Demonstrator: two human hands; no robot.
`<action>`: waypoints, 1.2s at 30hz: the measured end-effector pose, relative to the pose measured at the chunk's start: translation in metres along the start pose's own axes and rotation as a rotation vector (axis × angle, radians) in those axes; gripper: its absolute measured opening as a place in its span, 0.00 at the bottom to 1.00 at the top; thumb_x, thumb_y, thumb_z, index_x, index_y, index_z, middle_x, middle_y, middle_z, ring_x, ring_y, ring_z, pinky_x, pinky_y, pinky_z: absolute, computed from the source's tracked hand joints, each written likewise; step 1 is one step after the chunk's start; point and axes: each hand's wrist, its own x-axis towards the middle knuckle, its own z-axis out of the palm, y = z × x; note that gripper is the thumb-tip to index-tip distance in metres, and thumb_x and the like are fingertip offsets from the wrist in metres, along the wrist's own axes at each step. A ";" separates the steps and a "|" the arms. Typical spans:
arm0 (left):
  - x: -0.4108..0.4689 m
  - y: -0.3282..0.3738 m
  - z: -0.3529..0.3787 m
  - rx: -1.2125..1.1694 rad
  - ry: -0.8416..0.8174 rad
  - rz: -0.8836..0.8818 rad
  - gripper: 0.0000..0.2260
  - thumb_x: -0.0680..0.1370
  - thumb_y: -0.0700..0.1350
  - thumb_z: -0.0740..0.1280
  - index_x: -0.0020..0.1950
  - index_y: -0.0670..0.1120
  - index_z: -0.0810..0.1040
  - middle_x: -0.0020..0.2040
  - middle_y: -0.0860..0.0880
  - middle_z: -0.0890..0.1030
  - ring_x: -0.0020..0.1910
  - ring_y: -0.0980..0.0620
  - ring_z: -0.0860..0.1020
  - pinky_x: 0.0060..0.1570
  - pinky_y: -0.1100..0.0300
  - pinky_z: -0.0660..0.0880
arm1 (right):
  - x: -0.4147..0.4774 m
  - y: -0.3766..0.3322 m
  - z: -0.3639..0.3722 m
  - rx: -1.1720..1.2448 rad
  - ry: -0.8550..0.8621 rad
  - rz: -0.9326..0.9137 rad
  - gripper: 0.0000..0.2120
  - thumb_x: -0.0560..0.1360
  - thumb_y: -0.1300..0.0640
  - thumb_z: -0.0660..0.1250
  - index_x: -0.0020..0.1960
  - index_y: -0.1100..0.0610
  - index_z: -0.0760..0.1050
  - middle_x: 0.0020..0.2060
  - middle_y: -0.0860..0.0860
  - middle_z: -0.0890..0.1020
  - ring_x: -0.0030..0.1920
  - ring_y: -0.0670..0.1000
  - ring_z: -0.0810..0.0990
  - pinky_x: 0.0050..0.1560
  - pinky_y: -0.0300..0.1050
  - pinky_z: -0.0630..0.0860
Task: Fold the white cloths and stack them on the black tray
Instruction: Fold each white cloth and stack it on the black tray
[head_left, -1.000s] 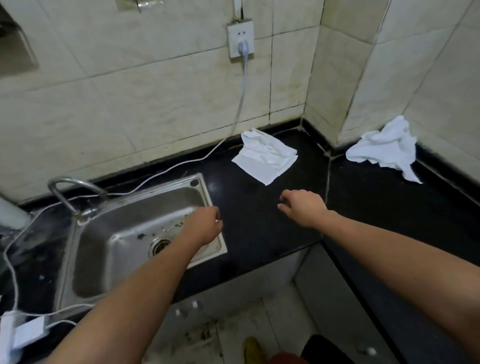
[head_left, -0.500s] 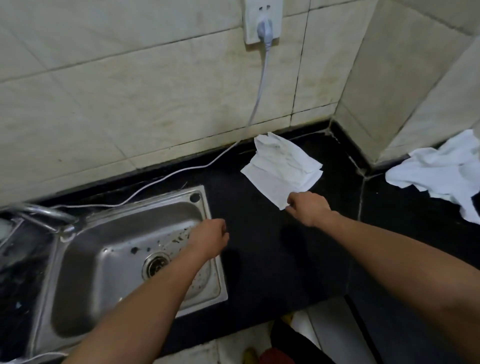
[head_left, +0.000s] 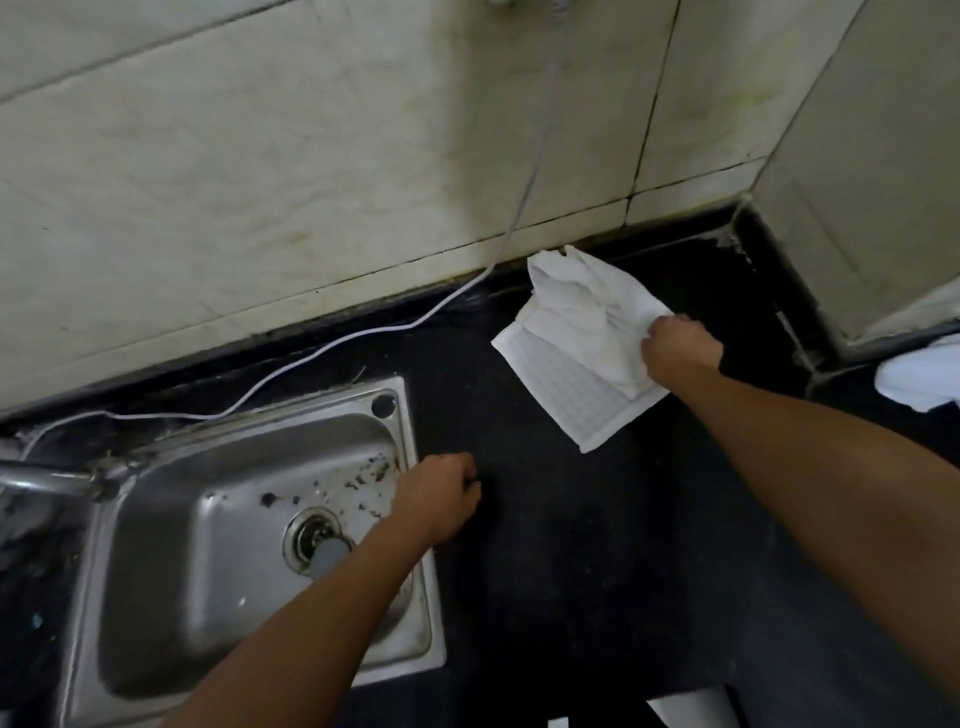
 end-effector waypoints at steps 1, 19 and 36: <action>0.005 0.000 0.000 -0.003 -0.009 0.008 0.08 0.77 0.50 0.63 0.51 0.48 0.77 0.49 0.47 0.82 0.49 0.46 0.79 0.45 0.55 0.74 | 0.002 0.002 -0.001 0.039 0.011 0.005 0.13 0.77 0.55 0.60 0.57 0.58 0.77 0.54 0.58 0.79 0.54 0.59 0.77 0.47 0.47 0.74; 0.045 0.014 -0.004 -0.053 -0.033 0.277 0.05 0.76 0.47 0.64 0.49 0.46 0.76 0.48 0.48 0.79 0.47 0.47 0.77 0.42 0.56 0.72 | -0.176 0.028 -0.010 0.392 -0.413 -0.168 0.04 0.71 0.58 0.73 0.46 0.53 0.84 0.34 0.40 0.80 0.34 0.39 0.77 0.41 0.33 0.71; -0.002 0.096 0.080 0.188 -0.090 0.675 0.07 0.77 0.48 0.62 0.48 0.47 0.78 0.54 0.48 0.74 0.51 0.50 0.70 0.48 0.58 0.68 | -0.281 0.117 -0.026 1.062 -0.203 0.137 0.06 0.66 0.57 0.65 0.36 0.59 0.79 0.31 0.48 0.79 0.34 0.42 0.76 0.35 0.33 0.72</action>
